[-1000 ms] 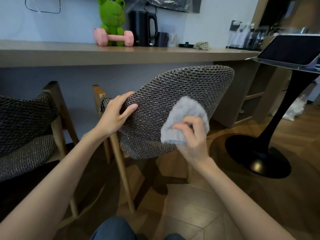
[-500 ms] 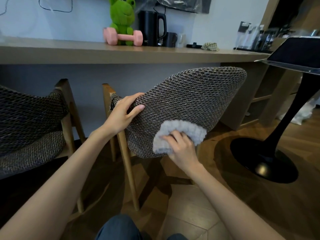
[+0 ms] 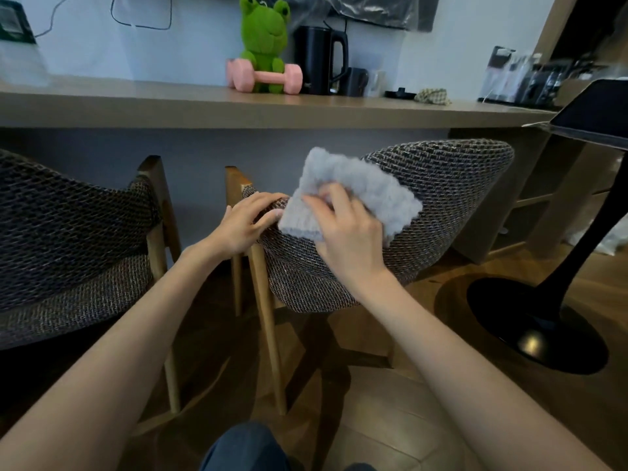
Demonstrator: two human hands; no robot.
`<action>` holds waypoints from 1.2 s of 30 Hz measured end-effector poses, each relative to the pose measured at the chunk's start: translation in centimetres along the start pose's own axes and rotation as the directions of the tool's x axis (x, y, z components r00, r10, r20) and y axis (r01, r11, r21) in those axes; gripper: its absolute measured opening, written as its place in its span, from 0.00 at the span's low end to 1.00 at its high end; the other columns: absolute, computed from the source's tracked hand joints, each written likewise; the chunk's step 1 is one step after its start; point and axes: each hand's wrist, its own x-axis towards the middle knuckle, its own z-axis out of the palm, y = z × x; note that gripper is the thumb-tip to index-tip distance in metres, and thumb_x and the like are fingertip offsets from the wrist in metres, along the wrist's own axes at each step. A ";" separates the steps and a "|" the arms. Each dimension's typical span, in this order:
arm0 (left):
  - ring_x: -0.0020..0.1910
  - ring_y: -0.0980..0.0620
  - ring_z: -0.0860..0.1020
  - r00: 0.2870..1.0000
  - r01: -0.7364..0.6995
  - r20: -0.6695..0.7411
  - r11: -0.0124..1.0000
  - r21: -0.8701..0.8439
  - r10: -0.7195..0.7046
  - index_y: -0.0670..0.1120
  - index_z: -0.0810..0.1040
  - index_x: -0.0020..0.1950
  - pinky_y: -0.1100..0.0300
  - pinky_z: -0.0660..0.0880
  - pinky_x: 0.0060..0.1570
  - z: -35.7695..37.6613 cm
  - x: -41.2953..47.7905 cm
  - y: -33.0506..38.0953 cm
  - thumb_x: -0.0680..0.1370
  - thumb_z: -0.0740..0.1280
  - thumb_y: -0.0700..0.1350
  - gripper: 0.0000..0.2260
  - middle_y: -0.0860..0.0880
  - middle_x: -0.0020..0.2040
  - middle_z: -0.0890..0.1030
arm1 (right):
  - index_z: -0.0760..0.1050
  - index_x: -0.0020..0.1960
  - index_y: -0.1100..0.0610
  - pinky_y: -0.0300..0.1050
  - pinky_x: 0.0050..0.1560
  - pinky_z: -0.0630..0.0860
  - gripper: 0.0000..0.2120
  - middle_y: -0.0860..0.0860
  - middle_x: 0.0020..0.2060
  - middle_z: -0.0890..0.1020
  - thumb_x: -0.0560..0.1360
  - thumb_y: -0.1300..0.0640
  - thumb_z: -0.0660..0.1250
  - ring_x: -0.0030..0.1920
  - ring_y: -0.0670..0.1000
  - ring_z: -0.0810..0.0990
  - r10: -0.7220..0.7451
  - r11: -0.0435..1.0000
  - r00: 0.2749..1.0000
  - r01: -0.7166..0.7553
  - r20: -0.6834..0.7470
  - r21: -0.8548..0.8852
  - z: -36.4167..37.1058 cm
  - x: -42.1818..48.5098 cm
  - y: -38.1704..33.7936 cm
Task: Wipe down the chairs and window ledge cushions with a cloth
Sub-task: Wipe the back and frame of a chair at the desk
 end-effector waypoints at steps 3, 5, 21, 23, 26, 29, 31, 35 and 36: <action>0.69 0.49 0.67 1.000 -0.009 0.000 1.000 0.001 0.009 0.49 0.69 0.71 0.37 0.60 0.68 -0.1 -0.1 -0.2 0.82 0.58 0.49 0.18 0.49 0.68 0.72 | 0.82 0.50 0.55 0.42 0.22 0.74 0.16 0.53 0.43 0.81 0.63 0.62 0.76 0.32 0.53 0.79 -0.022 0.999 0.994 0.019 0.104 0.027 2.0 -3.9 -0.1; 0.68 0.49 0.68 0.999 -0.037 0.013 0.999 -0.005 0.037 0.48 0.69 0.71 0.39 0.61 0.68 -0.1 -0.3 -0.2 0.82 0.57 0.49 0.17 0.49 0.67 0.72 | 0.83 0.49 0.55 0.42 0.21 0.75 0.20 0.53 0.42 0.80 0.58 0.62 0.80 0.30 0.52 0.79 -0.058 0.998 0.973 0.050 0.222 0.042 2.8 -6.6 0.0; 0.70 0.53 0.67 0.965 0.129 -0.212 0.984 -0.120 -0.152 0.48 0.65 0.74 0.57 0.63 0.70 -4.9 -6.2 -2.2 0.82 0.57 0.45 0.19 0.51 0.71 0.68 | 0.82 0.49 0.51 0.34 0.35 0.74 0.13 0.47 0.43 0.82 0.65 0.57 0.74 0.37 0.43 0.81 -0.135 0.973 0.935 0.187 0.329 -0.134 6.6 0.7 -6.5; 0.70 0.53 0.68 0.962 0.156 -0.209 0.981 -0.116 -0.178 0.47 0.65 0.74 0.59 0.63 0.68 -4.8 -7.2 -2.5 0.82 0.58 0.46 0.20 0.50 0.72 0.68 | 0.83 0.46 0.48 0.31 0.36 0.74 0.11 0.44 0.42 0.83 0.64 0.51 0.74 0.36 0.40 0.80 -0.128 0.947 0.893 0.239 0.432 -0.214 7.1 -0.2 -7.3; 0.69 0.53 0.68 0.960 0.188 -0.186 0.975 -0.119 -0.208 0.48 0.65 0.74 0.58 0.64 0.69 -4.4 -8.3 -2.6 0.82 0.58 0.47 0.20 0.50 0.72 0.69 | 0.78 0.59 0.56 0.41 0.53 0.75 0.14 0.54 0.59 0.79 0.75 0.59 0.63 0.54 0.50 0.80 -0.141 0.918 0.730 0.350 0.669 -0.187 8.1 -2.0 -7.6; 0.69 0.54 0.69 0.964 0.179 -0.172 0.972 -0.150 -0.204 0.48 0.66 0.74 0.57 0.64 0.69 -3.8 -9.0 -2.2 0.82 0.58 0.46 0.19 0.54 0.70 0.69 | 0.71 0.65 0.62 0.51 0.59 0.72 0.17 0.58 0.64 0.71 0.77 0.66 0.56 0.61 0.59 0.74 -0.197 0.966 0.640 0.257 0.742 0.035 7.8 -2.7 -7.7; 0.68 0.55 0.69 0.965 0.160 -0.178 0.972 -0.170 -0.190 0.48 0.66 0.73 0.61 0.64 0.67 -3.6 -9.0 -1.7 0.82 0.58 0.45 0.19 0.58 0.67 0.68 | 0.71 0.65 0.63 0.53 0.55 0.74 0.18 0.58 0.62 0.72 0.76 0.65 0.57 0.60 0.59 0.73 -0.257 0.966 0.735 0.202 0.627 0.159 6.5 -1.8 -7.7; 0.65 0.60 0.68 0.951 0.190 -0.206 0.962 -0.197 -0.230 0.46 0.65 0.74 0.68 0.64 0.62 -3.2 -8.5 -0.7 0.83 0.57 0.45 0.19 0.52 0.69 0.70 | 0.66 0.69 0.61 0.51 0.61 0.70 0.20 0.57 0.65 0.71 0.77 0.62 0.57 0.65 0.57 0.69 -0.222 0.975 0.833 0.185 0.506 0.122 6.9 1.4 -7.2; 0.65 0.61 0.67 0.950 0.185 -0.218 0.965 -0.188 -0.225 0.46 0.65 0.74 0.71 0.63 0.61 -3.2 -8.5 -0.6 0.83 0.57 0.44 0.18 0.51 0.70 0.70 | 0.64 0.70 0.61 0.50 0.63 0.69 0.20 0.57 0.67 0.70 0.79 0.62 0.54 0.67 0.57 0.68 -0.196 0.980 0.808 0.182 0.556 0.082 7.7 1.2 -7.2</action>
